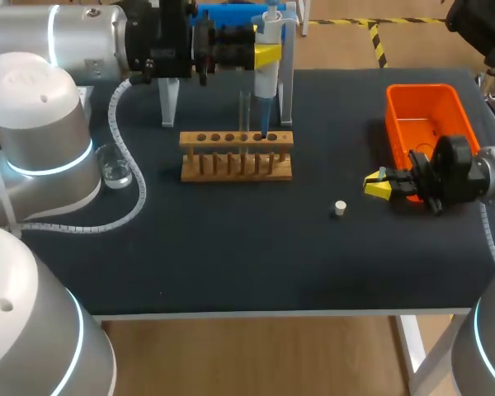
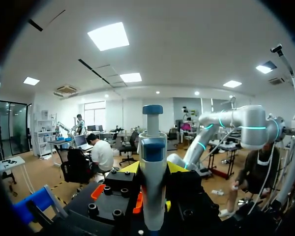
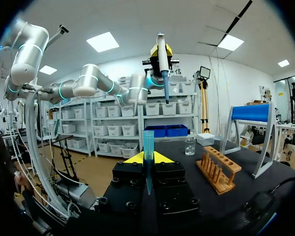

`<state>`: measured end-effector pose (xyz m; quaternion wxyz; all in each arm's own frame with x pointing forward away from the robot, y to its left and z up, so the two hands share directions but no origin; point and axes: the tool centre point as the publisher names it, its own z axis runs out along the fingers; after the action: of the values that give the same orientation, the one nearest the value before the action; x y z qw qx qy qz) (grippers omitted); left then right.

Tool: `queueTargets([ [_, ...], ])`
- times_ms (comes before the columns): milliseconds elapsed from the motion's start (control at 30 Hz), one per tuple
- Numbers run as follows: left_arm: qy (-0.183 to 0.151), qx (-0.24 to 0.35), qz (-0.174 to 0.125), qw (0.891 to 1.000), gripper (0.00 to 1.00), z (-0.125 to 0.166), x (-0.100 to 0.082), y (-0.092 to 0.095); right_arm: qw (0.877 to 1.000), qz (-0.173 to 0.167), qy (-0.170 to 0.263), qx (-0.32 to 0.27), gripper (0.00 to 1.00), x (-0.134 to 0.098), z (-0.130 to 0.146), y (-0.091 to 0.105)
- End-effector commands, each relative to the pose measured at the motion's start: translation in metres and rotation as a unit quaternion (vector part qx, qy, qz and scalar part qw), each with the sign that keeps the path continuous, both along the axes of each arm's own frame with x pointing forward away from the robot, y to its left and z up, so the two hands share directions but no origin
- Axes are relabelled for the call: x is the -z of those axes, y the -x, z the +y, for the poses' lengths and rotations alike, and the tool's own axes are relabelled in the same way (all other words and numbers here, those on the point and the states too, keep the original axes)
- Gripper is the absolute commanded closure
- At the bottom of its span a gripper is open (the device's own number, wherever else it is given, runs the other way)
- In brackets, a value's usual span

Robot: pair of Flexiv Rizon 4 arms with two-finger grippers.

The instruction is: Invert the test tube, pick up the pipette, mount the tip to pipette, aspirate from beaker and dispense into the tube, eject the tip, return the pipette, and cap with the stopper.

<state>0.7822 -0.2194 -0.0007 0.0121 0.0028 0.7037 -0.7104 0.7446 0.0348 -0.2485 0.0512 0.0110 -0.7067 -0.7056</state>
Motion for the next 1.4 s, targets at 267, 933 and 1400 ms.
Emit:
queueTargets([
  [267,0.0,0.0,-0.001,1.0,1.0,0.001,0.0,0.001,1.0,-0.003,0.014,-0.012,1.0,0.003,0.022,0.003],
  [933,0.0,0.0,-0.001,1.0,1.0,0.001,0.0,0.001,0.999,-0.015,0.016,-0.025,1.0,-0.002,0.089,-0.011],
  [1400,0.0,0.0,-0.001,1.0,1.0,0.001,0.0,0.001,0.999,-0.02,0.017,-0.031,1.0,-0.009,0.119,-0.023],
])
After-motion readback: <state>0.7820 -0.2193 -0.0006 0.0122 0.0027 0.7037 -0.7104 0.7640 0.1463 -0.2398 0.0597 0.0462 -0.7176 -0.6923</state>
